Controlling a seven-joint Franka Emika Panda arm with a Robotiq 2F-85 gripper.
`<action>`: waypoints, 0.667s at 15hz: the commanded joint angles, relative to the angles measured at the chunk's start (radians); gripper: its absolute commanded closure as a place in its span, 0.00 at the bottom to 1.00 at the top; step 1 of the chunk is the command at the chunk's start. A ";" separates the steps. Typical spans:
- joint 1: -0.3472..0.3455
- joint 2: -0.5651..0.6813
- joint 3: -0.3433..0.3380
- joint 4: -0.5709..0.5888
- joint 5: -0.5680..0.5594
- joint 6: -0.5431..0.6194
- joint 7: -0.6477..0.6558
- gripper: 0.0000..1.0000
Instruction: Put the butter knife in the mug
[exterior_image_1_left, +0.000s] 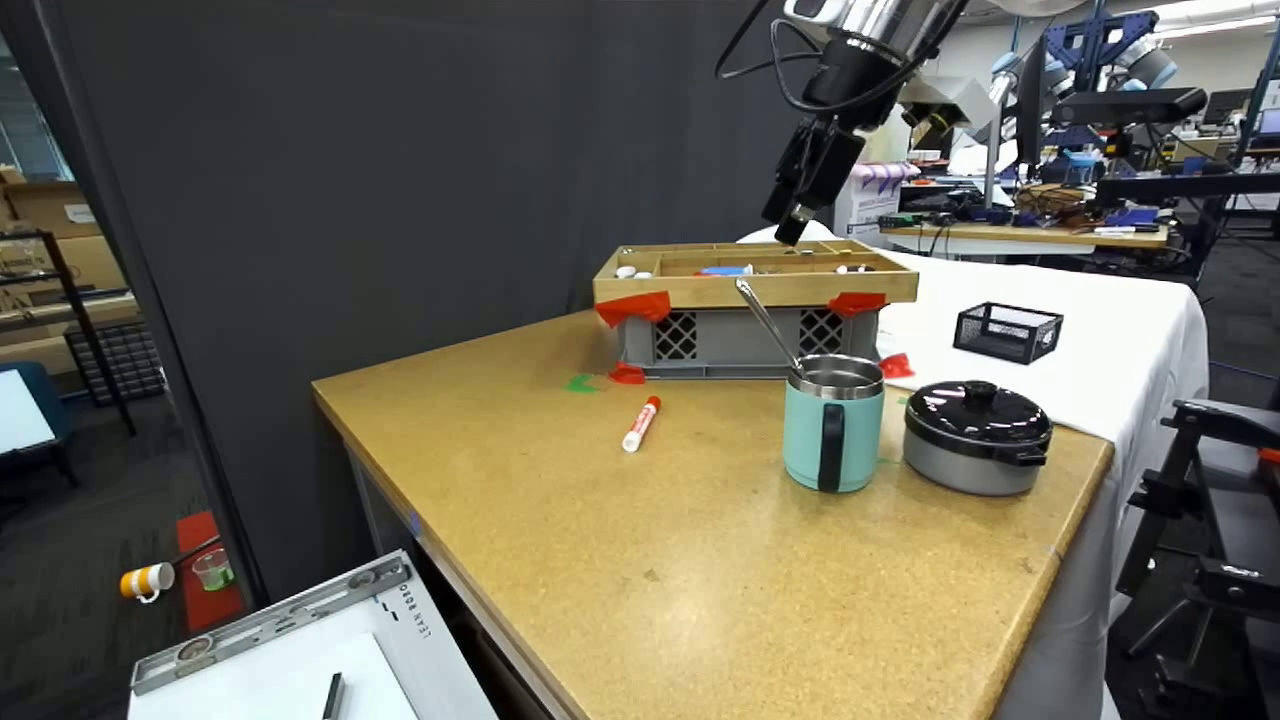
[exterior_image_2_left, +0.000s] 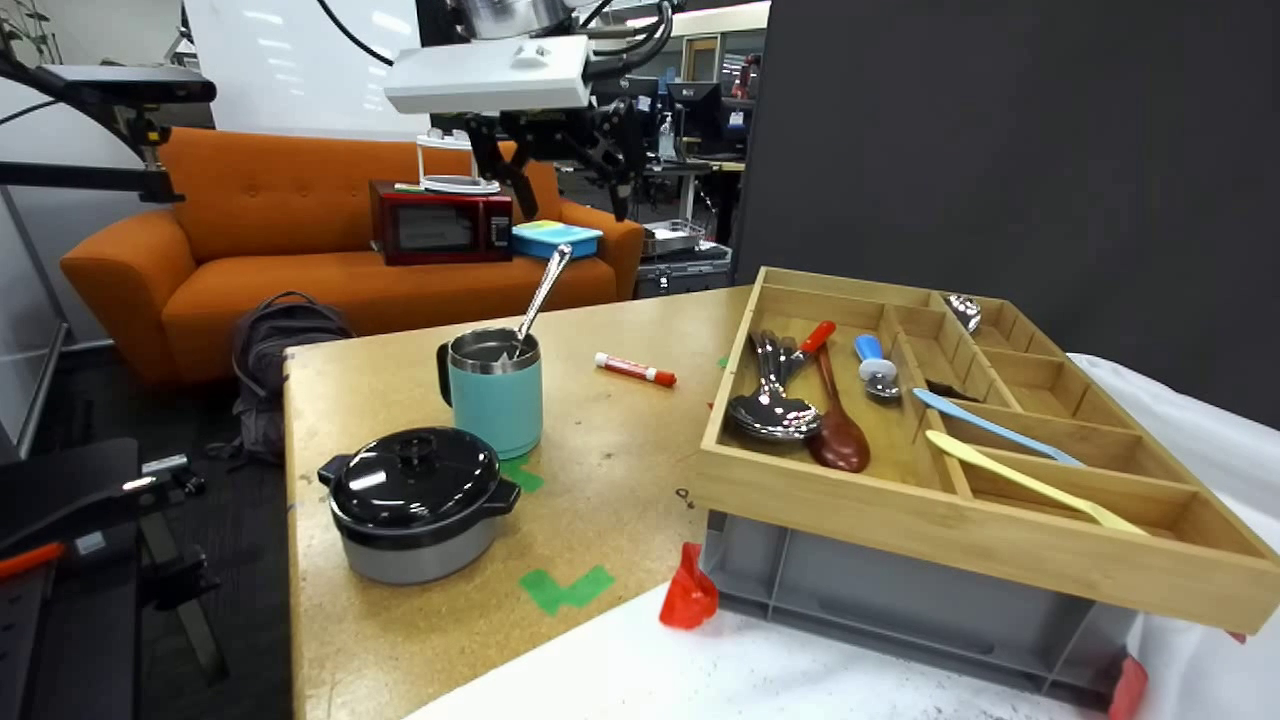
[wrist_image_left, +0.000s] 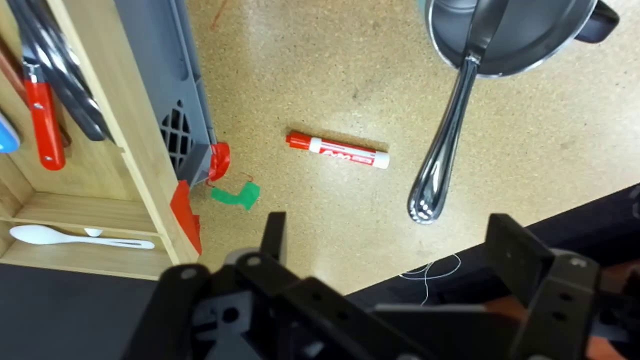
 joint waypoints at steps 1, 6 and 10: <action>-0.011 -0.078 -0.030 0.066 -0.287 -0.177 0.223 0.00; 0.030 -0.142 -0.014 0.214 -0.480 -0.364 0.426 0.00; 0.057 -0.142 -0.019 0.254 -0.504 -0.424 0.464 0.00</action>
